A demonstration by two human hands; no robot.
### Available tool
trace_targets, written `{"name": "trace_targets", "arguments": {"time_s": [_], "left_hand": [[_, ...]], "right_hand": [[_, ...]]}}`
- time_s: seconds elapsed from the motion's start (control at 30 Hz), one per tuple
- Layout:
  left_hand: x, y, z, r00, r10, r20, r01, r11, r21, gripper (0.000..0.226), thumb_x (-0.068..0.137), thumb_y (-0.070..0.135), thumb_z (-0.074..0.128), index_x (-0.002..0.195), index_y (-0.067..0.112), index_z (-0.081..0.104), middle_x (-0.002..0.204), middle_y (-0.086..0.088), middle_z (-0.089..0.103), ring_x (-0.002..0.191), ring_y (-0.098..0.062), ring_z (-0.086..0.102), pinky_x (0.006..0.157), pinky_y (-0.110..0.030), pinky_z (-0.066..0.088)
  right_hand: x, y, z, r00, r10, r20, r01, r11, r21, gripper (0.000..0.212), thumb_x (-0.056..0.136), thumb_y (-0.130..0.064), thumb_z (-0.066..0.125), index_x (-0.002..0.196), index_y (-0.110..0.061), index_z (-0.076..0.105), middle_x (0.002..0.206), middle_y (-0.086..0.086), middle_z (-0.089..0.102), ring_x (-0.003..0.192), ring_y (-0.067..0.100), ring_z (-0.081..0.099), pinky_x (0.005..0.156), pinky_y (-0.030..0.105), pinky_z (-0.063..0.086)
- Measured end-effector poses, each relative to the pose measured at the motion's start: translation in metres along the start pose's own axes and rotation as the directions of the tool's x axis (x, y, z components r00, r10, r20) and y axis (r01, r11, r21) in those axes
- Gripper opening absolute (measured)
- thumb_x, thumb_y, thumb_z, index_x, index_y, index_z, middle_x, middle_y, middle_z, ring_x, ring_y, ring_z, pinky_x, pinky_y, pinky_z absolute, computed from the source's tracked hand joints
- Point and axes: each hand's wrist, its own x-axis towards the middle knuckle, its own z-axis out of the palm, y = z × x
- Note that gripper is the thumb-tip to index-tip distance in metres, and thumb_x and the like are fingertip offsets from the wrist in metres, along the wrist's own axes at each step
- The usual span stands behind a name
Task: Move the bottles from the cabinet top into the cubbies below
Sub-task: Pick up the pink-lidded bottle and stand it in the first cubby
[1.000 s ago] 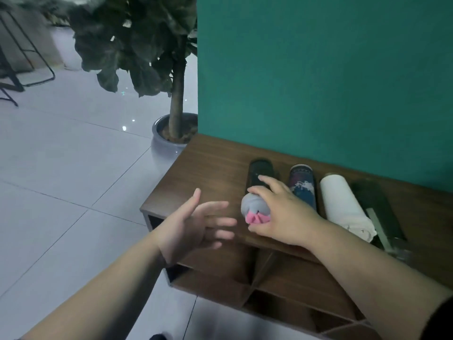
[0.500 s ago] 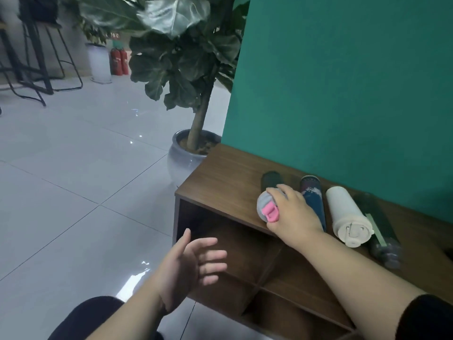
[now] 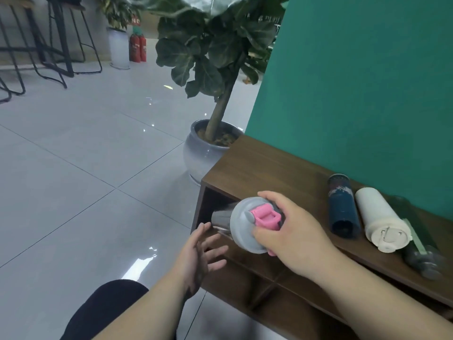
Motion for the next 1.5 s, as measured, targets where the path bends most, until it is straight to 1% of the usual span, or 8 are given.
{"name": "trace_targets", "arguments": {"time_s": [0.27,0.43,0.63,0.73,0.87,1.0,1.2,1.5], "left_hand": [[0.030,-0.033,-0.006,0.974,-0.187,-0.130,0.190,0.982,0.010,0.045,0.093,0.045,0.058,0.126,0.016,0.067,0.105,-0.012,0.073,0.079,-0.025,0.069,0.069,-0.035,0.056],[0.061,-0.041,-0.022,0.947,-0.229,-0.226,0.212,0.973,-0.096,0.034,0.095,0.036,0.058,0.106,0.008,0.075,0.087,-0.016,0.075,0.081,-0.027,0.068,0.087,-0.041,0.054],[0.104,-0.044,-0.029,0.909,-0.291,-0.298,0.215,0.941,-0.262,0.032,0.100,0.036,0.053,0.096,0.008,0.068,0.067,-0.007,0.078,0.078,-0.025,0.068,0.062,-0.032,0.047],[0.121,-0.043,-0.025,0.909,-0.301,-0.289,0.195,0.919,-0.343,0.043,0.103,0.045,0.045,0.100,0.005,0.061,0.086,-0.011,0.071,0.080,-0.022,0.065,0.082,-0.034,0.048],[0.146,-0.047,-0.031,0.910,-0.283,-0.303,0.136,0.894,-0.426,0.075,0.098,0.063,0.037,0.146,0.007,0.047,0.128,-0.011,0.064,0.112,-0.030,0.064,0.097,-0.040,0.045],[0.163,-0.053,-0.039,0.864,-0.292,-0.411,0.069,0.876,-0.478,0.091,0.094,0.070,0.036,0.157,0.005,0.029,0.112,-0.018,0.058,0.122,-0.036,0.056,0.112,-0.044,0.039],[0.169,-0.050,-0.031,0.835,-0.269,-0.480,0.004,0.875,-0.483,0.081,0.096,0.065,0.036,0.152,0.007,0.040,0.090,-0.009,0.058,0.077,-0.021,0.055,0.076,-0.034,0.047],[0.166,-0.052,-0.026,0.846,-0.284,-0.450,-0.004,0.842,-0.540,0.082,0.095,0.066,0.036,0.152,0.007,0.041,0.140,-0.017,0.059,0.113,-0.033,0.060,0.096,-0.036,0.045]], "right_hand": [[0.035,0.030,0.065,0.977,0.208,-0.044,-0.204,0.975,0.088,0.080,0.074,-0.038,0.081,0.144,-0.033,0.045,0.136,-0.008,0.057,0.115,0.010,0.060,0.089,0.027,0.051],[0.057,0.046,0.119,0.951,0.310,-0.018,-0.308,0.949,0.069,0.111,0.063,-0.038,0.090,0.154,-0.033,0.026,0.149,-0.004,0.045,0.126,0.018,0.055,0.093,0.030,0.052],[0.098,0.072,0.160,0.918,0.385,-0.098,-0.389,0.921,-0.024,0.105,0.066,-0.053,0.085,0.152,-0.029,0.029,0.142,0.000,0.050,0.112,0.017,0.059,0.068,0.018,0.049],[0.121,0.083,0.168,0.909,0.389,-0.147,-0.397,0.917,-0.026,0.104,0.064,-0.057,0.083,0.150,-0.026,0.035,0.140,0.003,0.052,0.117,0.022,0.060,0.088,0.031,0.054],[0.151,0.092,0.174,0.881,0.428,-0.202,-0.440,0.898,-0.017,0.097,0.065,-0.060,0.080,0.144,-0.020,0.042,0.134,0.009,0.057,0.115,0.029,0.061,0.097,0.041,0.053],[0.171,0.095,0.185,0.861,0.476,-0.176,-0.472,0.879,0.069,0.094,0.064,-0.056,0.083,0.142,-0.020,0.047,0.134,0.006,0.059,0.117,0.027,0.062,0.098,0.039,0.053],[0.179,0.089,0.192,0.842,0.503,-0.196,-0.496,0.864,0.088,0.078,0.070,-0.050,0.081,0.130,-0.011,0.051,0.110,0.004,0.056,0.108,0.029,0.063,0.085,0.035,0.052],[0.175,0.094,0.198,0.844,0.481,-0.236,-0.484,0.874,0.052,0.093,0.067,-0.063,0.078,0.137,-0.011,0.043,0.131,0.012,0.053,0.115,0.030,0.058,0.092,0.040,0.054]]}}
